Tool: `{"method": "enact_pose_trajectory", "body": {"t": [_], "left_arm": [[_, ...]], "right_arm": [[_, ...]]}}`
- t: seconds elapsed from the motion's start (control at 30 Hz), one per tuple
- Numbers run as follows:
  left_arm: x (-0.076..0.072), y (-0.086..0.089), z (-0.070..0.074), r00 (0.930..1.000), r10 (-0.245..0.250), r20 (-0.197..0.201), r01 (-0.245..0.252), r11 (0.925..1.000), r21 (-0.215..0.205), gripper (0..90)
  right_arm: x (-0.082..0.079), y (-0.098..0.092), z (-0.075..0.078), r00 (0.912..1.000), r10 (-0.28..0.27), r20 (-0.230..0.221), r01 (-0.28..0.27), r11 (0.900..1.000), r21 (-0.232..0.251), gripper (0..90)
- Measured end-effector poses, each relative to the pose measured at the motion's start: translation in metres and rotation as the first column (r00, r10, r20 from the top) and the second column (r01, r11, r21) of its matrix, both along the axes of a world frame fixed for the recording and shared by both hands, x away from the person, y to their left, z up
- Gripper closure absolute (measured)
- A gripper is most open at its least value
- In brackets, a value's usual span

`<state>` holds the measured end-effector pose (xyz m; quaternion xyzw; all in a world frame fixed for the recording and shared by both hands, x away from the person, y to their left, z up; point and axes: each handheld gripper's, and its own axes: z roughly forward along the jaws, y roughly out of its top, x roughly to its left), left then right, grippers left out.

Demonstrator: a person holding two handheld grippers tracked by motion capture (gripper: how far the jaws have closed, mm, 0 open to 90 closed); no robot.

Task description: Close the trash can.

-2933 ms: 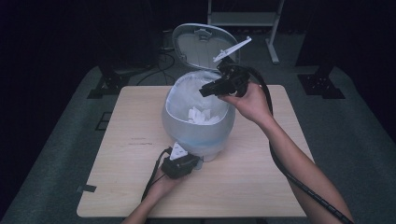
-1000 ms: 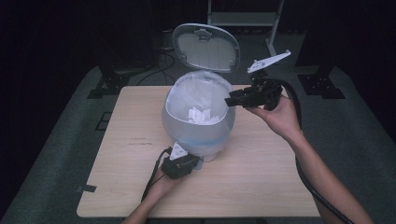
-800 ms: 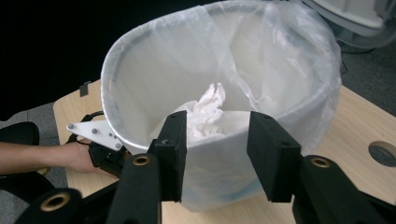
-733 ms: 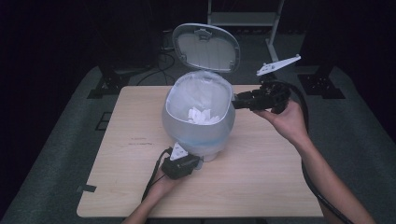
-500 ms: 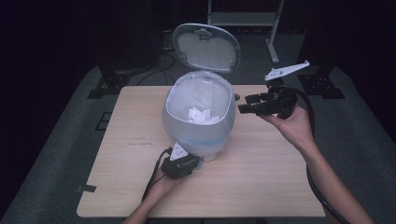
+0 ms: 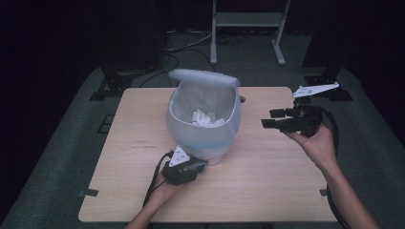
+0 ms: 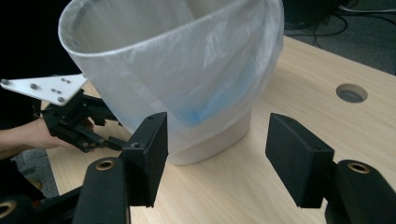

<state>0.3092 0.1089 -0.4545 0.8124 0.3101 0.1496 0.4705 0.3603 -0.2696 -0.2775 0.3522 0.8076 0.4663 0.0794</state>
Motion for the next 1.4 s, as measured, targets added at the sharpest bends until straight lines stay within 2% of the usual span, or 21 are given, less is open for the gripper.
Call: {"method": "enact_pose_trajectory", "body": {"t": [0.1,0.23,0.4,0.7,0.83,1.13,1.4], "left_arm": [[-0.003,0.003,0.004,0.9999,-0.013,-0.011,0.013,0.9999,-0.010,52.8],[-0.003,0.008,0.008,0.9999,-0.006,-0.012,0.006,0.9999,-0.010,51.4],[-0.004,0.017,0.015,0.9999,0.010,0.007,-0.010,0.9999,0.005,50.1],[-0.005,0.036,0.026,0.9986,0.045,0.026,-0.046,0.9989,0.008,49.3],[-0.006,0.044,0.028,0.9980,0.057,0.026,-0.057,0.9982,0.018,47.6],[-0.006,0.069,0.028,0.9949,0.101,0.009,-0.101,0.9949,0.008,44.8],[-0.004,0.086,0.027,0.9889,0.148,0.003,-0.148,0.9889,-0.003,38.3]], "right_arm": [[-0.003,-0.004,-0.006,1.0000,-0.007,-0.005,0.007,1.000,-0.001,37.8],[-0.007,-0.007,-0.013,0.9999,-0.011,-0.009,0.011,1.000,-0.005,37.8],[-0.010,-0.010,-0.022,0.9997,-0.019,-0.015,0.019,1.000,-0.014,37.7],[-0.014,-0.021,-0.035,0.9988,-0.041,-0.026,0.041,0.999,0.001,36.9],[-0.015,-0.023,-0.043,0.9983,-0.049,-0.031,0.049,0.999,0.001,36.3],[-0.020,-0.030,-0.058,0.9962,-0.075,-0.044,0.075,0.997,-0.004,33.8],[-0.020,-0.035,-0.068,0.9941,-0.089,-0.062,0.089,0.996,-0.002,33.1]]}}
